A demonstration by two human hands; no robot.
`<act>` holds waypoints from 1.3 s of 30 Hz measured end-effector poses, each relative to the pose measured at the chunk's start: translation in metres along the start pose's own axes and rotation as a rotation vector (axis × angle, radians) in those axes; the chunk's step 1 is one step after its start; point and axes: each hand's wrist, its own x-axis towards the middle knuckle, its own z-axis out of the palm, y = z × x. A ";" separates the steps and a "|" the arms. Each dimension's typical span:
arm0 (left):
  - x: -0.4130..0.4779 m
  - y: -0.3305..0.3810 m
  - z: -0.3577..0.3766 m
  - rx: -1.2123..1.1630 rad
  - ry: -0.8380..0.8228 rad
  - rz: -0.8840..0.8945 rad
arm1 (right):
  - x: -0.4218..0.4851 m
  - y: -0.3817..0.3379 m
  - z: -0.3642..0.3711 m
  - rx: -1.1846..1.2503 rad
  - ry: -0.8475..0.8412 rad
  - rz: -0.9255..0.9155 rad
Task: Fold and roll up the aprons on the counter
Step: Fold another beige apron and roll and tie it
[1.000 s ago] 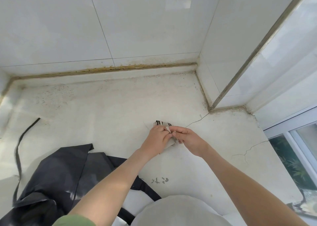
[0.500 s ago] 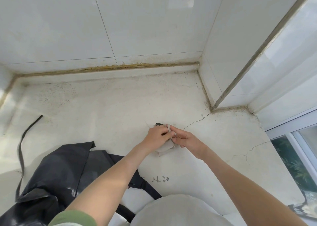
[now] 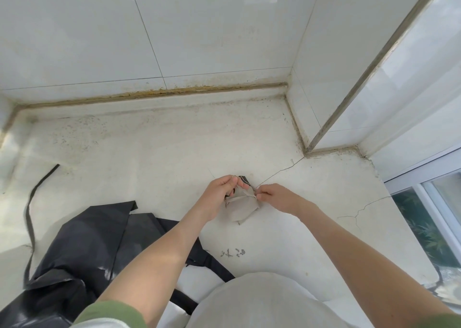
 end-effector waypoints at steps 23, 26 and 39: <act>0.018 -0.010 0.026 0.554 0.066 -0.167 | -0.005 -0.011 0.007 0.688 0.063 -0.154; 0.019 -0.015 0.023 0.446 0.016 -0.245 | -0.005 -0.017 0.017 0.682 0.064 -0.167; 0.012 -0.014 0.035 0.753 -0.012 -0.091 | -0.014 -0.027 0.026 0.424 0.172 -0.188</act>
